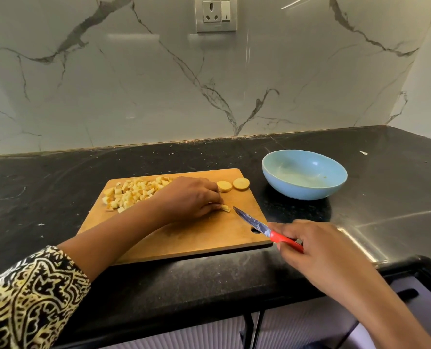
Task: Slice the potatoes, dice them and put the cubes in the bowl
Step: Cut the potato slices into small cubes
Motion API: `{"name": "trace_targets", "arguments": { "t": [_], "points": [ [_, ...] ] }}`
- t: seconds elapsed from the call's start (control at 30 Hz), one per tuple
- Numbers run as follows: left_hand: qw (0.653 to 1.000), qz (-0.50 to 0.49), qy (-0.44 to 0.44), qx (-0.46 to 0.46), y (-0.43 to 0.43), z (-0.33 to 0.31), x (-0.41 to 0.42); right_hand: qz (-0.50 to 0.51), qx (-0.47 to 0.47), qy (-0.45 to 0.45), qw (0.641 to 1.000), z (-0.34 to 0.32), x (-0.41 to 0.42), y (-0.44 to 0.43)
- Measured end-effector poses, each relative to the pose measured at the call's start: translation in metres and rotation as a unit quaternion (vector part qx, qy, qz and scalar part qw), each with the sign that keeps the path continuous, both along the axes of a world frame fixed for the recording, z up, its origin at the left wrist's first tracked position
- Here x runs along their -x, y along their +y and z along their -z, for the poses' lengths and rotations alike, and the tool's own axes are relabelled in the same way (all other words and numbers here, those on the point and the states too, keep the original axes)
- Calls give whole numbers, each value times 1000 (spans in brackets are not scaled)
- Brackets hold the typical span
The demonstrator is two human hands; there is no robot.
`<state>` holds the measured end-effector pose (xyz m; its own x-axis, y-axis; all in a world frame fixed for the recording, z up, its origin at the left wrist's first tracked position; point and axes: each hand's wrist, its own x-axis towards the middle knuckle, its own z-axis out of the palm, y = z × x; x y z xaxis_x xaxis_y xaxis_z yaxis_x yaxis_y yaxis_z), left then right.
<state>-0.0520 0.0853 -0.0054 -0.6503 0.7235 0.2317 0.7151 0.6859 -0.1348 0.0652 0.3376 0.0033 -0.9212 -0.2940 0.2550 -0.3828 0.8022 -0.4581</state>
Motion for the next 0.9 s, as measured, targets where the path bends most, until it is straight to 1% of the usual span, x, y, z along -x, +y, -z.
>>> {"name": "trace_targets", "arguments": {
  "t": [0.17,0.33,0.47,0.7,0.77,0.9],
  "points": [
    [999,-22,6,30,10,-3,-2,23,-24,6,999,-3,-6,-14],
    [998,-27,-19,53,9,-11,-3,44,-23,10,999,2,-11,-31],
    [998,-44,-9,53,10,-9,-8,51,-7,-1,999,4,-9,-41],
    [992,-120,-8,-31,15,-2,-14,55,-3,-48,997,-4,13,-49],
    [987,-150,-12,-62,17,0,-15,46,2,-70,997,-7,22,-48],
    [973,-208,-2,-98,22,7,-18,16,-19,-97,995,-18,44,-46]
  ]
}}
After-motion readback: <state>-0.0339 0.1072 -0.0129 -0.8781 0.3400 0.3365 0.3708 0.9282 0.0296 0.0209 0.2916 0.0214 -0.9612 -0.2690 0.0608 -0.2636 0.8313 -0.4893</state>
